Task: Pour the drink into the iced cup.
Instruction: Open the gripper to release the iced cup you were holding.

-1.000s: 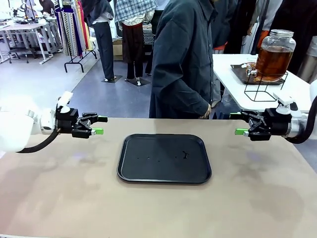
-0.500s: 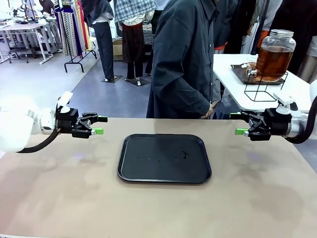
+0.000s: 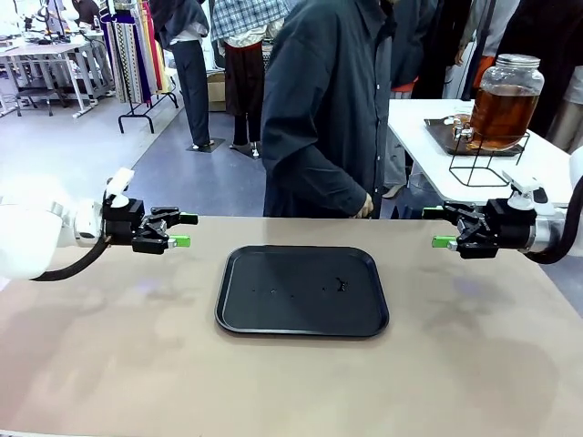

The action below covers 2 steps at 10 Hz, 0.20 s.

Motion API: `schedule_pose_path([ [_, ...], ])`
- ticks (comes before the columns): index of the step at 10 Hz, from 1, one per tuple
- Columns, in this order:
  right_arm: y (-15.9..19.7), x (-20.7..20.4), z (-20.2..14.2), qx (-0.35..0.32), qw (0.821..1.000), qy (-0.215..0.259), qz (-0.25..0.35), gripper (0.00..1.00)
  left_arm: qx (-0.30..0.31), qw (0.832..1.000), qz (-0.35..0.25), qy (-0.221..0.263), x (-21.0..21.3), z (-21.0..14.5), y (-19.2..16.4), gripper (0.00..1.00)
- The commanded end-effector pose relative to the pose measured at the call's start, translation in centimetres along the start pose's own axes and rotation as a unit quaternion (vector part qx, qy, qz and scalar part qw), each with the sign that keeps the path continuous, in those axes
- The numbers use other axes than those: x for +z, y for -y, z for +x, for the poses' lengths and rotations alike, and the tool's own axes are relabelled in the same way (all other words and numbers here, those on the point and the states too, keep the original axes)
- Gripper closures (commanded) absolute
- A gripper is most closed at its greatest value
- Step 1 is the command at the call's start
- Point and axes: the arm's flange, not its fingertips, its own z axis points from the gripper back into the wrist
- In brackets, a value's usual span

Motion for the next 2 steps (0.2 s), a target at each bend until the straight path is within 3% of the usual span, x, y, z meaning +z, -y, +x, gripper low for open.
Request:
schedule_pose_path([
  [1,-0.03,-0.19,0.4,0.004,1.0,0.0,0.001,0.0,-0.001,1.0,0.001,0.0,0.04,0.17,0.14,0.0],
  [2,-0.03,-0.19,0.4,0.004,1.0,0.0,0.001,0.0,-0.001,1.0,0.001,0.0,0.04,0.17,0.14,0.0],
])
